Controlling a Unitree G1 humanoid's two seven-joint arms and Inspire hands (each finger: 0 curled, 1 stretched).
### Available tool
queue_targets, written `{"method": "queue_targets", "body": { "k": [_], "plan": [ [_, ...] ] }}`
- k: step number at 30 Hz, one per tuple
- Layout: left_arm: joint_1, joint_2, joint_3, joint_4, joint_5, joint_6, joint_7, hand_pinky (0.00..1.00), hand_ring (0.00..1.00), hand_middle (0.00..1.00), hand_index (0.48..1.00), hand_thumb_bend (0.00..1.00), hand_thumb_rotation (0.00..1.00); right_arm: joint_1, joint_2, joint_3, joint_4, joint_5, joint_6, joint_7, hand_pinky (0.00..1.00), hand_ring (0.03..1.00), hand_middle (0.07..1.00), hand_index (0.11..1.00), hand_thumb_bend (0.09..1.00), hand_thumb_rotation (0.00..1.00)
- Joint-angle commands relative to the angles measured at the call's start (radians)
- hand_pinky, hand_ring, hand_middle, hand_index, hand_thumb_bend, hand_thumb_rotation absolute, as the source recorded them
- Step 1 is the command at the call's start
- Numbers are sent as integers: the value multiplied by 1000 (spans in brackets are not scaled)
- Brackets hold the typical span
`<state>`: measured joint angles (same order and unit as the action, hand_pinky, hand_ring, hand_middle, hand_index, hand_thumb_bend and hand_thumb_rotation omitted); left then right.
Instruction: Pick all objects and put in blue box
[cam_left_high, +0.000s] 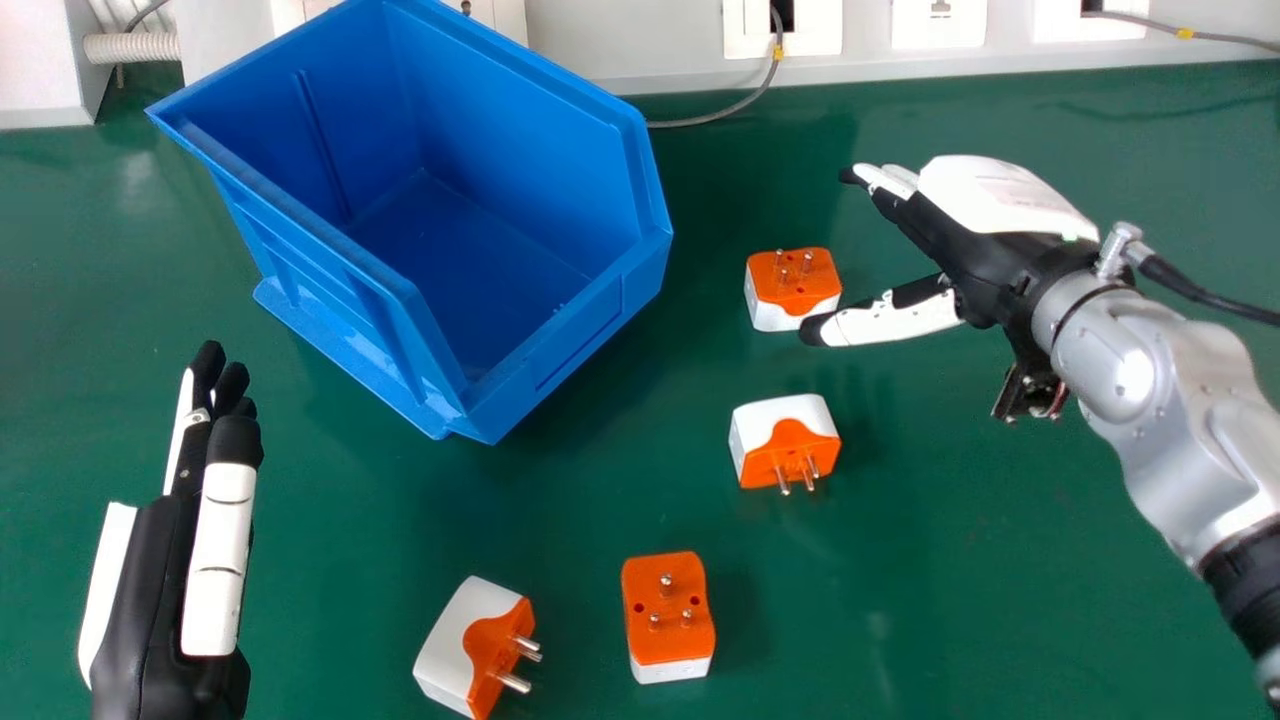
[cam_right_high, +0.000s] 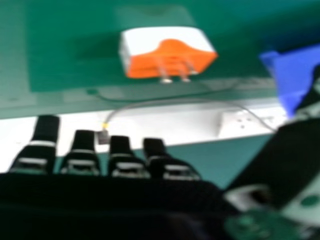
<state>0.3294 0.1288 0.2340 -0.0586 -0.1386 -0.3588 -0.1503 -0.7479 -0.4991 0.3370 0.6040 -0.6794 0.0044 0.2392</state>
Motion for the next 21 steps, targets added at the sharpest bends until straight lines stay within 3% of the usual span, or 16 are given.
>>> {"method": "queue_targets", "body": {
  "k": [1,21],
  "plan": [
    [5,0,3,-13,-1,-10,2,1000,1000,1000,1000,707,1000,-59,-10,10,19,-12,-8,-10,853,942,957,941,521,561],
    [5,2,-2,-25,-9,0,-6,993,994,994,1000,702,1000,-254,24,158,235,-112,-59,-40,826,931,948,927,523,540]
  ]
}}
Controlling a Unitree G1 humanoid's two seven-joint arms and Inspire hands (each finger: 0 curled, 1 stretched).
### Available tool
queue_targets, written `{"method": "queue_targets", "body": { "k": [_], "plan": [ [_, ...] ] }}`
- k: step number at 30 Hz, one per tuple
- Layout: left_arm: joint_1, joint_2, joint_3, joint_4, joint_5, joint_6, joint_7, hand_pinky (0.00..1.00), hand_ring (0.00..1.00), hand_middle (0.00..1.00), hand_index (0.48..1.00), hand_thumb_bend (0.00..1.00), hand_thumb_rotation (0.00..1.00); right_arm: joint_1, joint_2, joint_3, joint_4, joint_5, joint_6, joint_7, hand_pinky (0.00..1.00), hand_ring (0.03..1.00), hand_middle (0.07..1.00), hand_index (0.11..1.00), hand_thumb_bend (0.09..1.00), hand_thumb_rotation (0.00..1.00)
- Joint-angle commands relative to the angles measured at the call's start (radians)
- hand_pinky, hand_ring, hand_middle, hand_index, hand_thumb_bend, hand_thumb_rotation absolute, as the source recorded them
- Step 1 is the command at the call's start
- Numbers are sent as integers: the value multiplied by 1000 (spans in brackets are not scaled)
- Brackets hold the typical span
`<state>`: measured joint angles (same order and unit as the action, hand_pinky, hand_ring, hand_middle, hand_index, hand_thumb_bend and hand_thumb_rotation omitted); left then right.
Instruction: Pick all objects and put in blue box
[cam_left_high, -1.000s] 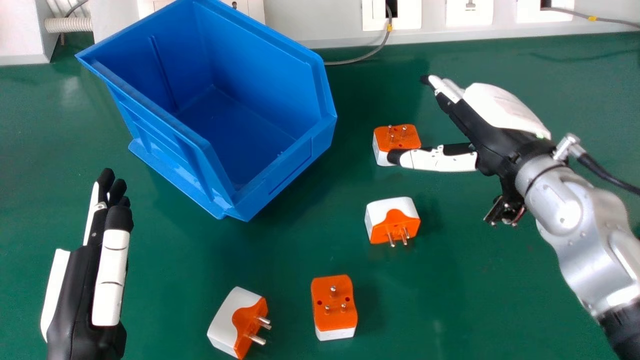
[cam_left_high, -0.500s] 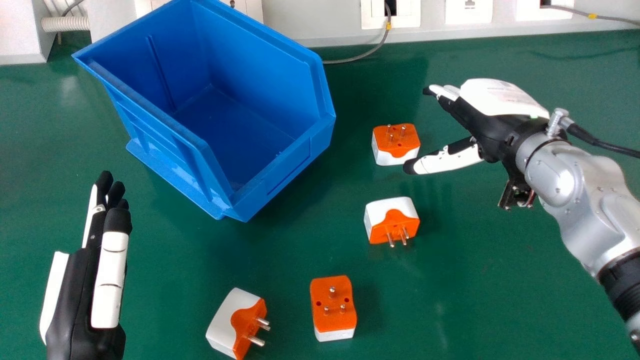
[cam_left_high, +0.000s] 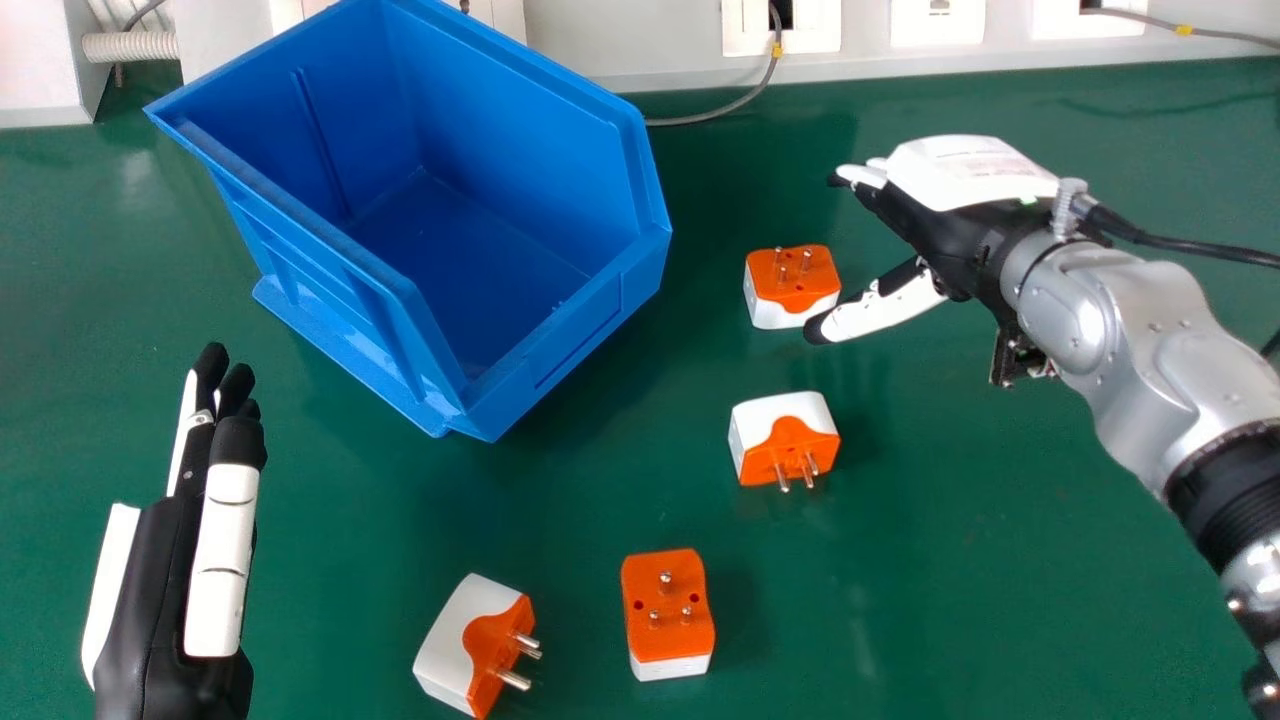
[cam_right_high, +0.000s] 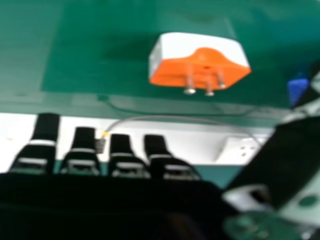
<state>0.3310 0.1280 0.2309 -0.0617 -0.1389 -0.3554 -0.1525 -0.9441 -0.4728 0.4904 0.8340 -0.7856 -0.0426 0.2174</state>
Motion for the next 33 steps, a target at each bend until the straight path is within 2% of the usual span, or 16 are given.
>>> {"method": "queue_targets", "body": {
  "k": [1,7,12,16,22,33],
  "plan": [
    [2,3,1,-20,-9,-4,-5,993,994,994,1000,702,1000,-66,1,9,15,-10,-17,-19,826,931,948,927,523,540],
    [0,-2,-1,-16,-13,-4,-7,982,985,988,1000,711,1000,-113,23,40,71,-27,-29,-18,821,928,948,924,523,534],
    [6,-3,-2,-22,-22,0,-11,979,983,986,1000,712,1000,-122,31,60,65,-40,-38,-14,825,929,949,926,519,530],
    [3,-2,0,-15,-29,-1,-17,975,981,985,1000,710,1000,-140,46,77,103,-57,-51,-26,828,931,952,926,517,529],
    [16,-8,-2,-27,-31,-2,-18,969,978,983,1000,708,1000,-158,55,103,133,-71,-58,-27,832,928,950,921,515,525],
    [25,-10,0,-43,-31,4,-18,961,974,979,1000,707,1000,-157,75,135,174,-96,-71,-61,831,926,943,912,518,530]
  ]
}}
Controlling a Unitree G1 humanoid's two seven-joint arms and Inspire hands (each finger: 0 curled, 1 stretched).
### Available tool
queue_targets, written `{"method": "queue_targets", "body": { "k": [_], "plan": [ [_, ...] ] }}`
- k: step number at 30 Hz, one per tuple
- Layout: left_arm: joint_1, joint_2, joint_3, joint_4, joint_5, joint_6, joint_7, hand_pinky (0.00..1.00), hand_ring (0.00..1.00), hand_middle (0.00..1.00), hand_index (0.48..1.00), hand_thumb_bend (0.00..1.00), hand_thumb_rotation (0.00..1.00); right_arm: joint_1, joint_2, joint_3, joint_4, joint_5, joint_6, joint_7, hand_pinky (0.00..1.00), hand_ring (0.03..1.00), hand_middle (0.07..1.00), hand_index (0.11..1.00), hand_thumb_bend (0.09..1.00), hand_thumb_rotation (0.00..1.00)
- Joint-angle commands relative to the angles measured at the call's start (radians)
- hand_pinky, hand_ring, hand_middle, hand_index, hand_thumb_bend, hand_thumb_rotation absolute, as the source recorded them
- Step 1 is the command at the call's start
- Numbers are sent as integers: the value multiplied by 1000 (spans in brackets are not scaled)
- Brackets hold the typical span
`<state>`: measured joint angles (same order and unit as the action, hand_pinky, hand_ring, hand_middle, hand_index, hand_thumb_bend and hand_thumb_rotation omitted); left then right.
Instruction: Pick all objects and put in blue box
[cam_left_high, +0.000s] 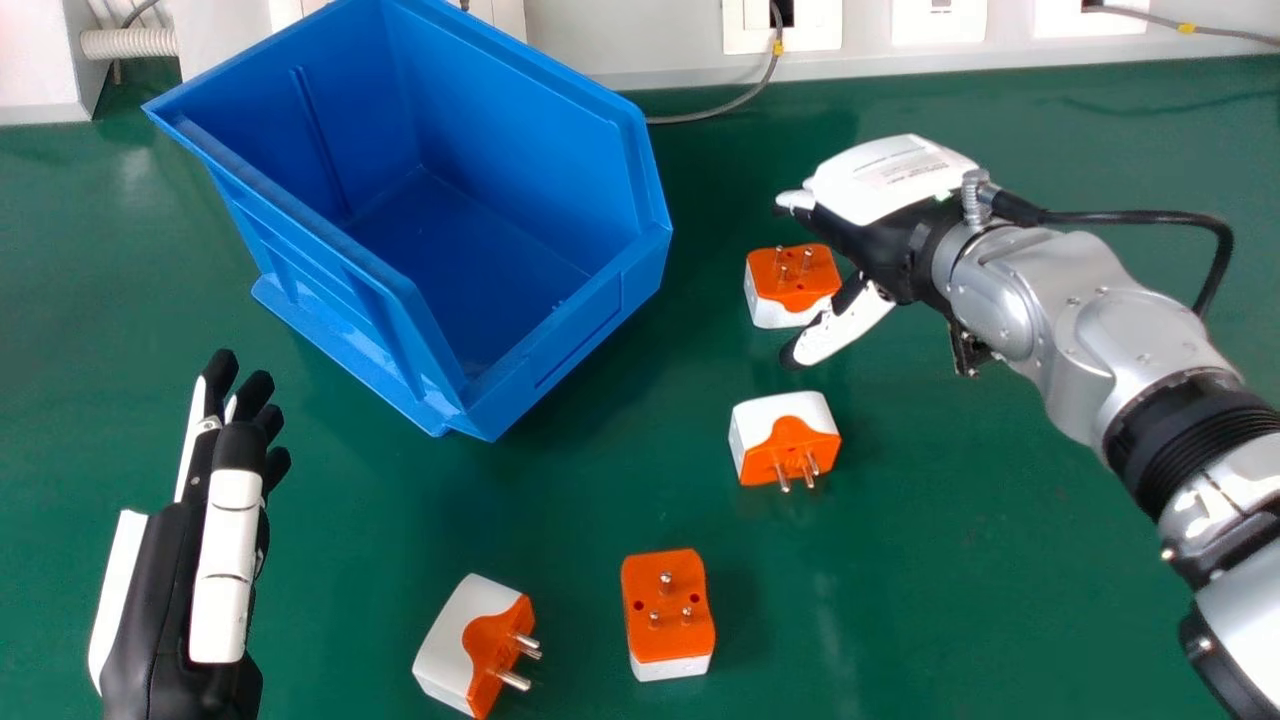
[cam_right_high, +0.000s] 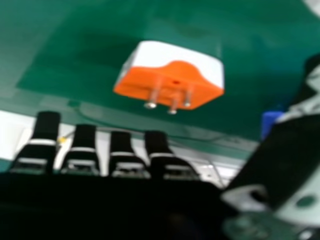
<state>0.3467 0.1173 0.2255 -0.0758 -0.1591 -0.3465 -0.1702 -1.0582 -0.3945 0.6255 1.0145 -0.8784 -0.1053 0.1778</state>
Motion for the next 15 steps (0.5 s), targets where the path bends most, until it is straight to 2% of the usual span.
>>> {"method": "queue_targets", "body": {
  "k": [1,6,15],
  "plan": [
    [10,1,6,-30,-11,-4,0,961,974,979,1000,707,1000,-41,-2,1,-2,-2,-11,-25,830,926,943,911,518,531],
    [14,1,6,-38,-9,0,1,958,973,978,1000,707,1000,-37,6,7,25,-2,-21,-38,822,924,940,908,529,541],
    [21,2,9,-53,-14,10,2,959,972,977,1000,706,1000,-34,14,21,42,-2,-16,-34,816,919,933,896,526,537]
  ]
}}
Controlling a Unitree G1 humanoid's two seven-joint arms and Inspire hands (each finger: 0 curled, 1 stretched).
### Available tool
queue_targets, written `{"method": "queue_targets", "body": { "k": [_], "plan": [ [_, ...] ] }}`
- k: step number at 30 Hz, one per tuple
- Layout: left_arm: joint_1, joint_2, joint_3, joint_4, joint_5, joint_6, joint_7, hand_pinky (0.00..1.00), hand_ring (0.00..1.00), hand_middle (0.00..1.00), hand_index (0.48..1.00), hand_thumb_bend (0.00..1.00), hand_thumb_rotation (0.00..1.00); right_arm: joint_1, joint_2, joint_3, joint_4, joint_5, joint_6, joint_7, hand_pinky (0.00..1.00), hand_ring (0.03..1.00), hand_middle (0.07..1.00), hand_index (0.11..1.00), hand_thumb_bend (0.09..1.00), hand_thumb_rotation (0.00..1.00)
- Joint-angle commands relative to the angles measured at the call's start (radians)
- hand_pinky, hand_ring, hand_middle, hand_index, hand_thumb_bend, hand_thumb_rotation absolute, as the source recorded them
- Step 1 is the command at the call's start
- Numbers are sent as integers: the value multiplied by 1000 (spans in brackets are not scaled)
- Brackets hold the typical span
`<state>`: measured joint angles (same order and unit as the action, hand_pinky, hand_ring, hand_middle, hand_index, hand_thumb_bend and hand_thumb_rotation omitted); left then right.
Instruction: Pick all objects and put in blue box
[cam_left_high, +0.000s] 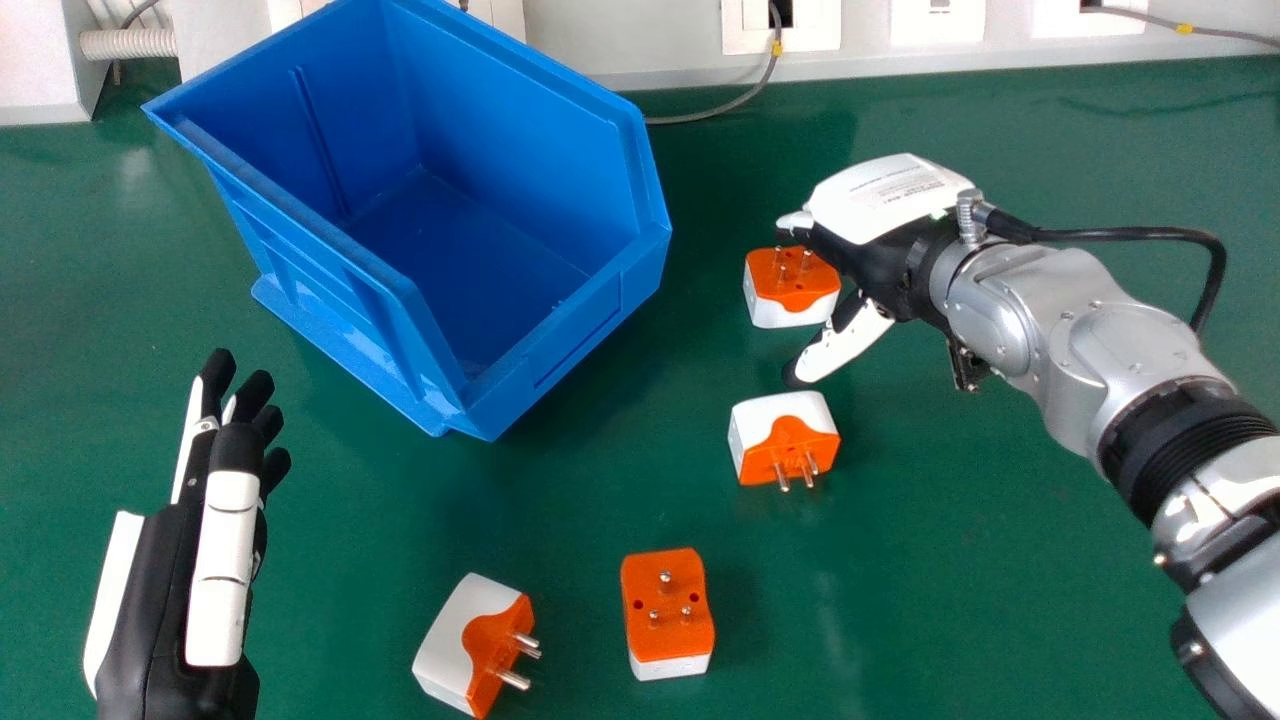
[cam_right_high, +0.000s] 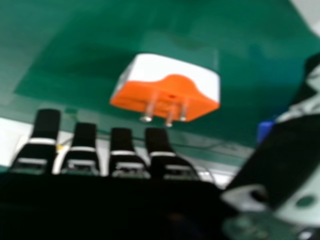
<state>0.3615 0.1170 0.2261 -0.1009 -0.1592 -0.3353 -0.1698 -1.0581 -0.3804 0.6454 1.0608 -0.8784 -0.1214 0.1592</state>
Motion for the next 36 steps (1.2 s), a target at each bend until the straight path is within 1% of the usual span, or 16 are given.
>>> {"method": "queue_targets", "body": {
  "k": [1,6,10,12,16,20,23,26,30,34,36],
  "plan": [
    [5,3,9,-28,-15,0,1,959,971,977,1000,706,1000,-35,-1,1,-4,-2,2,-15,815,918,932,894,525,536],
    [8,3,11,-34,-21,6,-2,963,971,977,1000,706,1000,-39,2,4,5,-5,7,-15,814,918,930,892,526,534],
    [11,5,13,-39,-30,12,-6,968,971,979,1000,705,1000,-43,8,11,17,-8,13,-20,808,917,927,891,525,530],
    [13,5,14,-41,-32,13,-7,971,971,979,1000,705,1000,-45,9,14,22,-7,14,-23,805,917,925,887,523,528],
    [20,4,14,-50,-32,17,-7,972,970,979,1000,705,1000,-52,7,17,32,-7,13,-28,802,917,924,884,522,526],
    [21,5,16,-54,-32,21,-6,972,969,979,1000,704,1000,-58,10,21,40,-10,15,-30,801,915,923,882,523,524],
    [21,3,16,-55,-31,23,-5,972,969,979,1000,704,999,-63,14,21,46,-10,17,-34,800,914,923,883,525,525],
    [23,1,15,-56,-30,21,-4,972,969,978,1000,702,999,-67,21,22,53,-9,22,-37,800,914,923,883,525,525],
    [32,-1,17,-62,-30,18,-3,971,968,978,1000,701,998,-73,31,18,65,-2,27,-38,800,914,924,884,525,525],
    [34,0,21,-57,-32,14,-3,970,968,977,1000,705,995,-78,37,18,75,0,28,-40,803,914,925,884,523,526],
    [38,-5,20,-55,-28,9,-1,970,968,977,1000,706,995,-79,36,19,76,-1,25,-40,804,914,926,884,523,525]
  ]
}}
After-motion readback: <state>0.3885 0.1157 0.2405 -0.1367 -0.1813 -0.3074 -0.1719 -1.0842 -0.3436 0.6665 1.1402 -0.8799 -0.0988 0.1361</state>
